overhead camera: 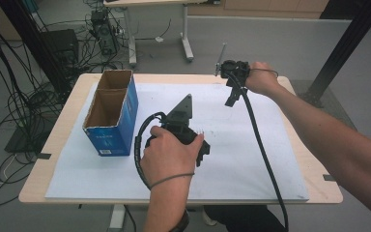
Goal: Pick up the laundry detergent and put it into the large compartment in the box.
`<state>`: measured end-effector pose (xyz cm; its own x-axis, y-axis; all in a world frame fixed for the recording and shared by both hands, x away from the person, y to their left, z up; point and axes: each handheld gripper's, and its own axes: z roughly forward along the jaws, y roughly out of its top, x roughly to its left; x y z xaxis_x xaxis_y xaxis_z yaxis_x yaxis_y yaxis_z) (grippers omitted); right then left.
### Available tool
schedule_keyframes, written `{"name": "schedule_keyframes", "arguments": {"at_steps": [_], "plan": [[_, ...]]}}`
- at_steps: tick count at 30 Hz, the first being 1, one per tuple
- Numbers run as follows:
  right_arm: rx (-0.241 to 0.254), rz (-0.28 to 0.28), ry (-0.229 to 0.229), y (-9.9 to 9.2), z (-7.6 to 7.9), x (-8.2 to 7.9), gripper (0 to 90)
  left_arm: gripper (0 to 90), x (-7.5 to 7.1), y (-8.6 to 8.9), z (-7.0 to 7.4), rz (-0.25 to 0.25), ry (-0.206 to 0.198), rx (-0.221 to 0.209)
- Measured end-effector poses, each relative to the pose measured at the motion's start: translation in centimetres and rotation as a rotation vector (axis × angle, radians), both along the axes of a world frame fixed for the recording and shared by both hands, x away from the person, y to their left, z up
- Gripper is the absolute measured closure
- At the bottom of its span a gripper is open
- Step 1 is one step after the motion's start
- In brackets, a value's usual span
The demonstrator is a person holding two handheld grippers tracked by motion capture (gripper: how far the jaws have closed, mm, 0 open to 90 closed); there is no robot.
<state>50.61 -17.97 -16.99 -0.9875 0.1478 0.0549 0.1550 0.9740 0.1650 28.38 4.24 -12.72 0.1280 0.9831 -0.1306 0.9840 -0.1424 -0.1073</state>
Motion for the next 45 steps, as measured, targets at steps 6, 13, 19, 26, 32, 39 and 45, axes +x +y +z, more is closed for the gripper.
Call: {"name": "schedule_keyframes", "arguments": {"at_steps": [6, 13, 19, 26, 32, 39, 45], "plan": [[0.001, 0.004, -0.008, -0.1, 0.1, 0.0, 3.8, 8.0, 0.0, -0.3, 0.2, 0.004, -0.002, 0.007], [0.001, 0.015, -0.006, -0.1, 0.1, 0.1, 3.8, 8.0, 0.0, -0.5, 0.1, 0.008, 0.005, 0.01], [0.003, 0.01, -0.005, -0.1, 0.0, 0.2, 3.8, 8.0, 0.0, -0.7, 0.3, 0.019, 0.004, 0.006], [0.004, 0.021, -0.014, 0.0, 0.1, 0.1, 3.7, 8.1, 0.2, -0.9, 0.6, 0.034, 0.012, 0.013], [0.007, 0.025, -0.007, 0.4, -0.1, 0.1, 3.8, 8.1, 0.4, -1.1, 1.1, 0.044, 0.009, 0.022], [0.016, 0.038, -0.01, 0.3, -0.2, 0.3, 3.7, 8.1, 1.0, -1.1, 2.1, 0.095, -0.008, 0.026], [0.028, 0.04, -0.011, 0.1, -0.2, 0.3, 3.8, 8.1, 1.9, -0.9, 2.5, 0.127, -0.005, 0.023]]}}
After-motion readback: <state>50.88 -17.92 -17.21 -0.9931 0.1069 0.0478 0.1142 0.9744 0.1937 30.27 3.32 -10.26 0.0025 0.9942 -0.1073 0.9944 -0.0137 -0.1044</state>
